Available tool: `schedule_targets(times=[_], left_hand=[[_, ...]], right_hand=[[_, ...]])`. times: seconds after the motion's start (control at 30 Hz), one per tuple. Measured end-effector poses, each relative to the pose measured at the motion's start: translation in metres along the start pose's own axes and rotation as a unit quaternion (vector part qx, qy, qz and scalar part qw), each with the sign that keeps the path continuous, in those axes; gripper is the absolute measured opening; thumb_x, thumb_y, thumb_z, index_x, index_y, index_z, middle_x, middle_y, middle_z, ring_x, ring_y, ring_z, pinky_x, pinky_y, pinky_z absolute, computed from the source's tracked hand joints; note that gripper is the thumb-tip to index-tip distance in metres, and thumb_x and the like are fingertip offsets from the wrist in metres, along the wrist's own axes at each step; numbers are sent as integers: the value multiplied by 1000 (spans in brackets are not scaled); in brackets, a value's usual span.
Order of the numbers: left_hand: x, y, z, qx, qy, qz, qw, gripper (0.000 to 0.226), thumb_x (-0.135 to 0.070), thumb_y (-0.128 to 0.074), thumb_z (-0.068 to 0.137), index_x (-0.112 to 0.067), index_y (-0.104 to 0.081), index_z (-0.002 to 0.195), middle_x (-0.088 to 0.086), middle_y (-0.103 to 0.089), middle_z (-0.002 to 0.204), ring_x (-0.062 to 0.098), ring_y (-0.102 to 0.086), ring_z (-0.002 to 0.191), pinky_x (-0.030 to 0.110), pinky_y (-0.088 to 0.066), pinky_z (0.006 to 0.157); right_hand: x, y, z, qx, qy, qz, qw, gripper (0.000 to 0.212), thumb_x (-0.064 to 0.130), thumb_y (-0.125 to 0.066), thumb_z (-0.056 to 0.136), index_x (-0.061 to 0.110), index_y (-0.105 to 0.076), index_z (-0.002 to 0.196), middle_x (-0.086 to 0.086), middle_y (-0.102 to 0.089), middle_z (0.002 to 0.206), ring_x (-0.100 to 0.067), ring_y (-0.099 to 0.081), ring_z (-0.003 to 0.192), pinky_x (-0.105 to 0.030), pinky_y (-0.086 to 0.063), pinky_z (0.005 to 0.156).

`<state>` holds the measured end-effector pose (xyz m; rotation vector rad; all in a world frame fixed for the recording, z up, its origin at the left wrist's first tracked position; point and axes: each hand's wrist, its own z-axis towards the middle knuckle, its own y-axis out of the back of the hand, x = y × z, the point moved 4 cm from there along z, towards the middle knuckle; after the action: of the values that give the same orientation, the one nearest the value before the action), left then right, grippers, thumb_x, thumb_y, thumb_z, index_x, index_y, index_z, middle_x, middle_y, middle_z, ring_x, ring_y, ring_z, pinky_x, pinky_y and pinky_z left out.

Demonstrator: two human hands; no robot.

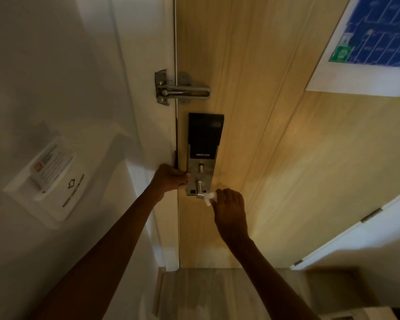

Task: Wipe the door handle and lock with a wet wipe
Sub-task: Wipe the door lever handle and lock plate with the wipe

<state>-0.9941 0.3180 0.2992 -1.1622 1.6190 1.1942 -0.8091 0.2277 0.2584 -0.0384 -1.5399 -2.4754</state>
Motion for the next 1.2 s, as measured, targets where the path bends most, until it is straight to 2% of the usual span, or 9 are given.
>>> schedule_targets(times=[0.1,0.23,0.37,0.5,0.7,0.77,0.87,0.97,1.2], left_hand=[[0,1,1,-7,-5,4,1000,22,-15,-72,84,4,-71,94,9,-71,79,8,-69,65,13,-55,55],[3,1,3,-6,5,-6,1000,19,-16,-73,82,1,-72,91,13,-73,83,19,-72,76,22,-60,67],[1,2,2,1,15,-26,1000,17,-16,-75,81,-1,-71,89,10,-72,83,22,-73,82,25,-60,69],[-3,0,-3,12,22,-43,999,27,-12,-73,82,7,-68,101,14,-72,94,22,-72,84,22,-60,65],[-1,1,-4,8,15,-59,998,27,-10,-74,81,7,-68,101,16,-72,100,25,-72,93,22,-61,69],[-2,2,-4,9,2,-51,999,24,-10,-73,81,5,-69,99,16,-73,101,25,-72,93,22,-61,69],[-2,1,-3,9,-10,-46,999,19,-11,-73,81,1,-70,97,15,-74,101,20,-73,90,21,-60,68],[2,2,-1,8,3,-49,999,21,-12,-73,81,1,-70,98,16,-74,101,16,-73,85,18,-59,66],[0,1,-2,15,-2,-61,998,26,-12,-73,82,4,-70,102,13,-73,97,14,-71,83,16,-58,62]], right_hand=[[11,-5,10,15,20,31,999,29,31,-42,100,7,-56,107,-14,-62,102,-28,-58,98,-44,-47,91],[19,5,32,68,63,78,993,22,31,-39,101,14,-52,99,-9,-60,81,-26,-59,75,-42,-50,77],[14,5,41,102,-9,116,988,42,44,-36,100,14,-60,84,-4,-61,69,-21,-61,62,-41,-52,77],[2,-8,50,188,-65,179,964,39,52,-49,92,16,-62,89,-4,-68,83,-16,-64,71,-35,-55,75],[-12,16,37,126,-25,242,962,25,33,-72,82,17,-71,101,-1,-73,96,-15,-66,84,-35,-54,79],[-12,19,44,134,-32,240,961,40,47,-70,79,19,-69,107,3,-70,103,-11,-64,87,-34,-55,81],[-2,8,46,162,-14,130,978,56,65,-46,87,15,-64,107,-1,-66,101,-16,-63,87,-35,-53,81],[12,-11,35,162,33,31,986,45,49,-35,97,10,-56,110,-10,-64,102,-24,-61,92,-38,-46,89],[-13,-2,32,161,127,52,977,36,35,-45,98,9,-52,122,-12,-64,108,-27,-61,92,-37,-45,82]])
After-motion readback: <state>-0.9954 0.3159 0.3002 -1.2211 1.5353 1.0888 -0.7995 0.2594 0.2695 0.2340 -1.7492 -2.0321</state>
